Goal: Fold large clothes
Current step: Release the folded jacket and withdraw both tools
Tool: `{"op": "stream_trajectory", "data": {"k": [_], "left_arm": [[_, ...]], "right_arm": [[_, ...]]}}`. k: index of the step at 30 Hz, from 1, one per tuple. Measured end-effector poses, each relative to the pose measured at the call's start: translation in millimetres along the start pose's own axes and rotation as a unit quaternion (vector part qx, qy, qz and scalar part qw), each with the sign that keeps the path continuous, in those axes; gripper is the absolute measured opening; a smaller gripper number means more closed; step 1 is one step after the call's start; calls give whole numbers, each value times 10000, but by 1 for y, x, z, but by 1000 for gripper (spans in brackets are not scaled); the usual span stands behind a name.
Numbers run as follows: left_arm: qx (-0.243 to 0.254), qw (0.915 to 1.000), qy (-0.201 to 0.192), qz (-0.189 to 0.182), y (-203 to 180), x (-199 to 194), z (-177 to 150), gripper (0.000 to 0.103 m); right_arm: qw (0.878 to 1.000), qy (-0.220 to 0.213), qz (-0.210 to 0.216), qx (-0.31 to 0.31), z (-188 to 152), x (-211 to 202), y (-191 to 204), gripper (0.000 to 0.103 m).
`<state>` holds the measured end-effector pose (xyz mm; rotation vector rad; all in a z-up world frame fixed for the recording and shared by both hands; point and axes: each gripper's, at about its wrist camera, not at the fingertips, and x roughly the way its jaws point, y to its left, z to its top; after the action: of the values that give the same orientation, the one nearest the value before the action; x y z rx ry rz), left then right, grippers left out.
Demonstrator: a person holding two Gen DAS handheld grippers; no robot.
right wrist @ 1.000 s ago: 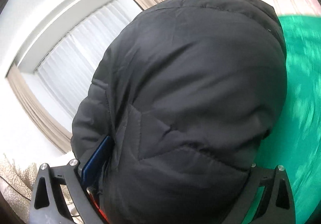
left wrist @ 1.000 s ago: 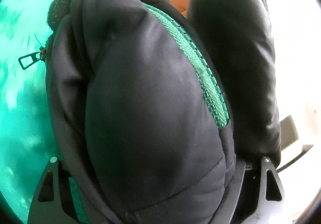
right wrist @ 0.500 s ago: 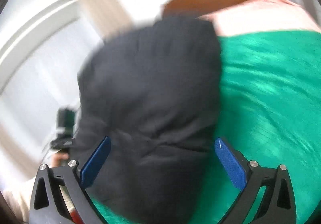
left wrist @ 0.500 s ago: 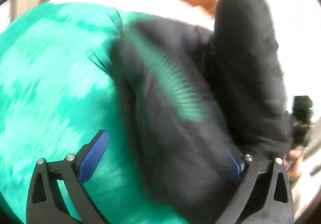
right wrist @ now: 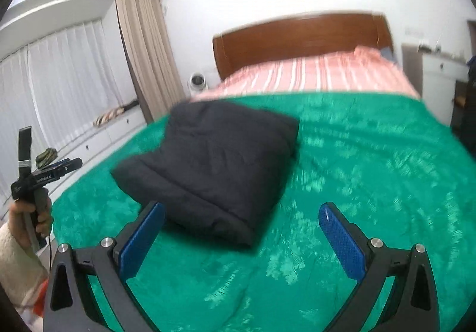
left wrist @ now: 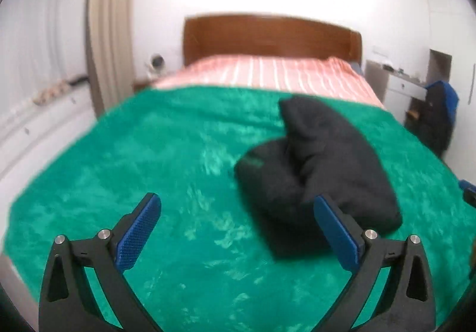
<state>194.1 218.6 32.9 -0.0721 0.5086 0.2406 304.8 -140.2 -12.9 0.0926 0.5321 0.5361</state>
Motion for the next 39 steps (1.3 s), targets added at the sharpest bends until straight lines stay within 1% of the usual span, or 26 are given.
{"op": "stream_trajectory", "data": {"k": [1,3,5,6,8,10,13,15,17,20,26,30,33,36,39], "left_arm": [[29,9999,-135,102,-4,-22,5,103],[68,9993,-294,218,-23,-39,4,103],[59,9985,-444,320,-40,-65,2,103],[39,9978,-518,409,-48,-76,-1,103],[5,9966,-571,601,-56,-90,-7,103],[40,9957,-569,729,-66,-99,-15,103],[147,9958,-448,786,-77,-108,-23,103],[142,9960,-277,842,-82,-112,-28,103],[111,9970,-146,752,-84,-115,-33,103],[164,9979,-63,631,-89,-123,-37,103],[225,9988,67,438,-97,-132,-46,103],[245,9984,200,475,-99,-131,-55,103],[280,9978,371,482,-100,-127,-63,103],[275,9972,538,435,-101,-123,-67,103],[249,9970,619,381,-102,-122,-70,103]], "right_arm": [[9999,-133,-74,-48,2,-6,3,102],[9981,-523,-240,-225,6,-31,17,102],[9956,-781,-324,-396,12,-47,31,103],[9951,-819,-311,-451,12,-59,37,103],[9957,-746,-243,-489,10,-69,43,103],[9958,-698,-306,-510,5,-78,49,103],[9957,-682,-391,-489,-7,-86,55,103],[9963,-600,-454,-407,-13,-93,59,103],[9965,-517,-529,-400,-19,-97,62,103],[9961,-429,-609,-469,-26,-104,69,103],[9975,-246,-507,-419,-34,-115,83,103],[9973,-103,-497,-530,-41,-112,93,103],[9976,55,-484,-489,-45,-107,95,103],[9977,247,-471,-428,-49,-103,96,103],[9972,299,-478,-481,-50,-104,100,103]]}}
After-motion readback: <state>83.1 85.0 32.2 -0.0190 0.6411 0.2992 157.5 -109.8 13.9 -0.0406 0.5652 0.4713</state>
